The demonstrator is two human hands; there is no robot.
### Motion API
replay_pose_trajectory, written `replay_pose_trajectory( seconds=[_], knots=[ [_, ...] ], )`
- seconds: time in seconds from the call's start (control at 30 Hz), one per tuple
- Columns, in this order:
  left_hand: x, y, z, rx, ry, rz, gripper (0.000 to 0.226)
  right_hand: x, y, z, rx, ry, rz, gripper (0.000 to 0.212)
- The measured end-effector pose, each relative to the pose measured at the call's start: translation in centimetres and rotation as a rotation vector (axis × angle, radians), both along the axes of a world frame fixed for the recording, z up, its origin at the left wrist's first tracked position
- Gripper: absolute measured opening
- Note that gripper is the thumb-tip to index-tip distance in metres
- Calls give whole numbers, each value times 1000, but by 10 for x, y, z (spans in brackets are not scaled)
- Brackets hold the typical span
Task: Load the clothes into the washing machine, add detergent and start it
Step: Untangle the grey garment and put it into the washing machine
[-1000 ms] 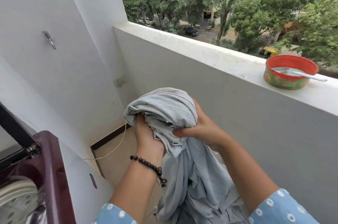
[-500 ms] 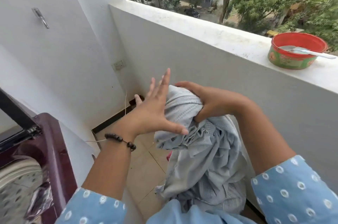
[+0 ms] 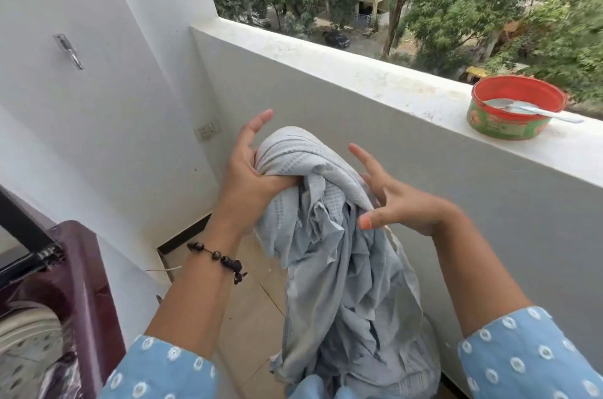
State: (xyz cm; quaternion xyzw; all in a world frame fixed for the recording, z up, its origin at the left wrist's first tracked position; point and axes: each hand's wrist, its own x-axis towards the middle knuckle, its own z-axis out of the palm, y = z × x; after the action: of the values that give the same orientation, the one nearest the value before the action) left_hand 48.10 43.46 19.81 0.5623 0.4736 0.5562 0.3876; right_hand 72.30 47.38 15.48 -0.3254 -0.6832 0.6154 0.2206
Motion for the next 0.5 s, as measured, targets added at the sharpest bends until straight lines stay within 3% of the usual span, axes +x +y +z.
replay_pose_trajectory(
  seconds=[0.13,0.27,0.4,0.5],
  knots=[
    [-7,17,18,45,-472,128,95,-5,0,-25,22,-50,6,135],
    [-15,36,27,10,-848,-74,104,-27,-1,-27,16,50,-118,136],
    [2,33,27,-19,-928,-77,82,-49,3,-25,-16,256,-239,128],
    [4,27,15,-83,-940,-49,91,-57,4,-30,-53,378,-349,108]
  ],
)
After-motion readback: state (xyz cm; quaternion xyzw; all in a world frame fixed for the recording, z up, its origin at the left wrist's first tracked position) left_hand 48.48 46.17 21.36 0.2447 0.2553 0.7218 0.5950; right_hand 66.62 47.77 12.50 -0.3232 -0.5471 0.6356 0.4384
